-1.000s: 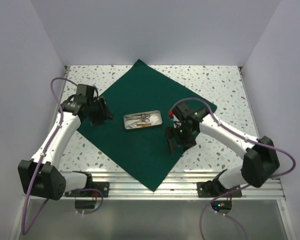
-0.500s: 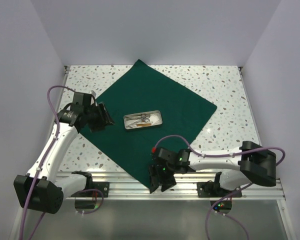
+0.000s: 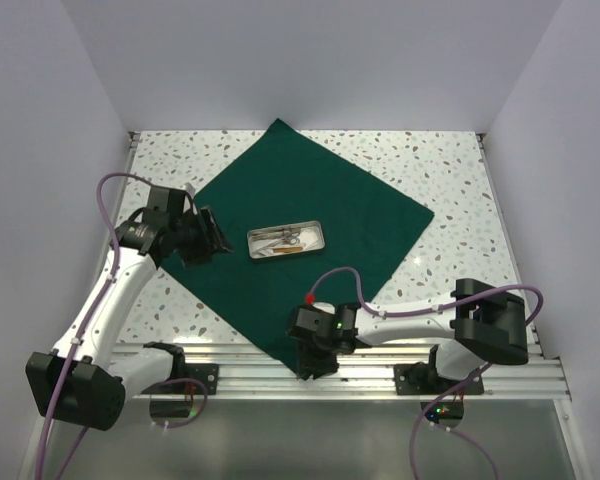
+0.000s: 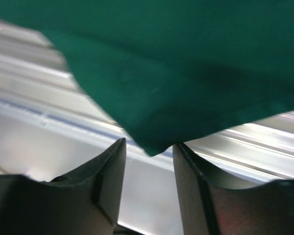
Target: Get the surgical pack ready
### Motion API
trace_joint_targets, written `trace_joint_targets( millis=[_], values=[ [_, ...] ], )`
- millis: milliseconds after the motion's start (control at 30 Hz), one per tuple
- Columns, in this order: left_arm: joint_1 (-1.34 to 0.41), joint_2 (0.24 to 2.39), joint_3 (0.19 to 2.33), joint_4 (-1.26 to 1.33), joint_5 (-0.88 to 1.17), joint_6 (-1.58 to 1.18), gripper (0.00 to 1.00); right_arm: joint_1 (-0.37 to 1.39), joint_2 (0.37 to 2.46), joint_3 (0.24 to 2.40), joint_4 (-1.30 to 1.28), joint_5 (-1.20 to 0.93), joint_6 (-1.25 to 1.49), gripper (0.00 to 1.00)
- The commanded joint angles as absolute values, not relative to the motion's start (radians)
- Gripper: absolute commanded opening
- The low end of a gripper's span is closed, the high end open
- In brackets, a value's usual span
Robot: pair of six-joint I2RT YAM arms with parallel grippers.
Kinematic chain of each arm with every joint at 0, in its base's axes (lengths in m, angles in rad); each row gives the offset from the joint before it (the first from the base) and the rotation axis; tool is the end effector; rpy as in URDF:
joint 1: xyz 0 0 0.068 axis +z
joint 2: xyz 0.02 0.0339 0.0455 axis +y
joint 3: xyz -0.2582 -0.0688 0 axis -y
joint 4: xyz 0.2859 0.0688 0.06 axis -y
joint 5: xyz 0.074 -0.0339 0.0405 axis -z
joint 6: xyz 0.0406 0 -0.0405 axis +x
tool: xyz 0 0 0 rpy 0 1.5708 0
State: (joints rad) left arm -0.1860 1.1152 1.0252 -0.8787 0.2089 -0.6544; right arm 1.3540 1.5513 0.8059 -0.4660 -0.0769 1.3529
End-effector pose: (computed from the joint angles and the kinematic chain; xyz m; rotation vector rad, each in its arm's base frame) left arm 0.2549 -0.0565 0.2857 -0.5241 2.5634 -0.5815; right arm 0.0628 0.2995 0.1147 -0.0233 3.0856 0.5729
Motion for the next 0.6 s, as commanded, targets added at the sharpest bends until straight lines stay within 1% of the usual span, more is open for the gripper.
trace_joint_targets(
  millis=[0, 133, 167, 200, 267, 300, 433, 567],
  values=[
    [-0.195, 1.091, 1.020, -0.864, 0.227, -0.661, 0.62, 1.356, 1.537, 0.830, -0.569, -0.003, 1.404, 0.45],
    [-0.196, 1.092, 1.011, -0.864, 0.227, -0.658, 0.62, 1.358, 1.534, 0.818, -0.577, -0.003, 1.411, 0.39],
    [-0.196, 1.095, 1.012, -0.867, 0.229, -0.658, 0.63, 1.358, 1.531, 0.813, -0.566, -0.003, 1.404, 0.34],
    [-0.196, 1.100, 1.014, -0.867, 0.230, -0.657, 0.62, 1.359, 1.531, 0.815, -0.557, -0.003, 1.398, 0.28],
    [-0.198, 1.107, 1.020, -0.874, 0.227, -0.652, 0.63, 1.358, 1.540, 0.831, -0.549, -0.012, 1.369, 0.13],
    [-0.196, 1.114, 1.031, -0.880, 0.219, -0.650, 0.62, 1.358, 1.543, 0.844, -0.555, -0.018, 1.353, 0.00],
    [-0.196, 1.134, 1.100, -0.919, 0.164, -0.640, 0.62, 1.341, 1.517, 0.969, -0.678, 0.049, 1.237, 0.00],
    [-0.196, 1.152, 1.201, -0.942, 0.101, -0.627, 0.62, 1.185, 1.496, 1.147, -0.785, 0.081, 1.021, 0.00]
  ],
)
